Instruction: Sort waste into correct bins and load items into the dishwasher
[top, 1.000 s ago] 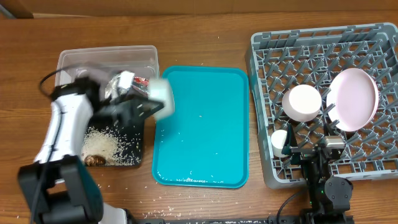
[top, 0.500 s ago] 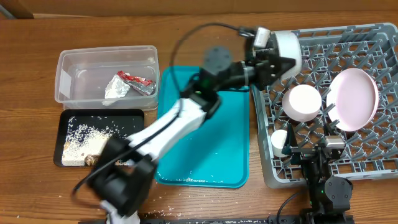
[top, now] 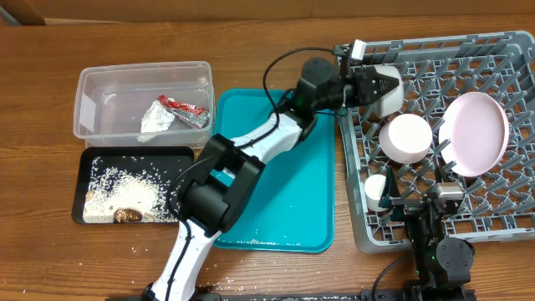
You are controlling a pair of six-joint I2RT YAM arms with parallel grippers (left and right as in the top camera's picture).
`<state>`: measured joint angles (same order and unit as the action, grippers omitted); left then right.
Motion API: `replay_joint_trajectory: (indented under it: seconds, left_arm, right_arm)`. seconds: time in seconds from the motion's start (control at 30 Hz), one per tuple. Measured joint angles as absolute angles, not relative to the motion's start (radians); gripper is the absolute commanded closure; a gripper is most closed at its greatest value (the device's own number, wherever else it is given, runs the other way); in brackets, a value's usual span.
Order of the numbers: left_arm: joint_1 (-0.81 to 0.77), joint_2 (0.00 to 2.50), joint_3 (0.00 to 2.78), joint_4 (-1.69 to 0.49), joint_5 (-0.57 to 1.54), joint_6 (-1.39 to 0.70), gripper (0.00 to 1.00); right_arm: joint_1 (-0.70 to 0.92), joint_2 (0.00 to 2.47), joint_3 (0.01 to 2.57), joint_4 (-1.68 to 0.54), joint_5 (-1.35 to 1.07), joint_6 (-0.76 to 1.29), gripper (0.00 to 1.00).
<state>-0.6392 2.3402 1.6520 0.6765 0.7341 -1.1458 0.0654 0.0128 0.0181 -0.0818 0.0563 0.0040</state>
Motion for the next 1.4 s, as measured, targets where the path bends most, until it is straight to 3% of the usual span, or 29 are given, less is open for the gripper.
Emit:
replay_joint_trajectory:
  seconds: [0.3, 0.53, 0.73, 0.87, 1.07, 1.4]
  left_arm:
    - [-0.501, 2.342, 1.662, 0.527, 0.943, -1.156, 0.0]
    - [-0.423, 2.329, 1.668, 0.136, 0.981, -1.038, 0.0]
    - [-0.404, 2.059, 1.659, -0.649, 0.697, -0.663, 0.0]
    - [-0.413, 1.605, 1.68, -1.128, 0.286, -0.435, 0.0]
    - [-0.419, 1.145, 1.682, -1.357, 0.101, -0.355, 0.0]
    - [-0.419, 0.823, 1.661, -1.409, -0.022, -0.274, 0.0]
  right_arm:
    - [0.065, 0.013, 0.018, -0.082, 0.056, 0.004, 0.0]
    - [0.065, 0.013, 0.019, -0.083, 0.056, 0.004, 0.0]
    - [0.065, 0.013, 0.018, -0.082, 0.057, 0.004, 0.0]
    - [0.065, 0.013, 0.018, -0.081, 0.056, 0.004, 0.0]
    - [0.065, 0.013, 0.019, -0.082, 0.056, 0.004, 0.0]
    - [0.065, 0.013, 0.018, -0.081, 0.056, 0.003, 0.0]
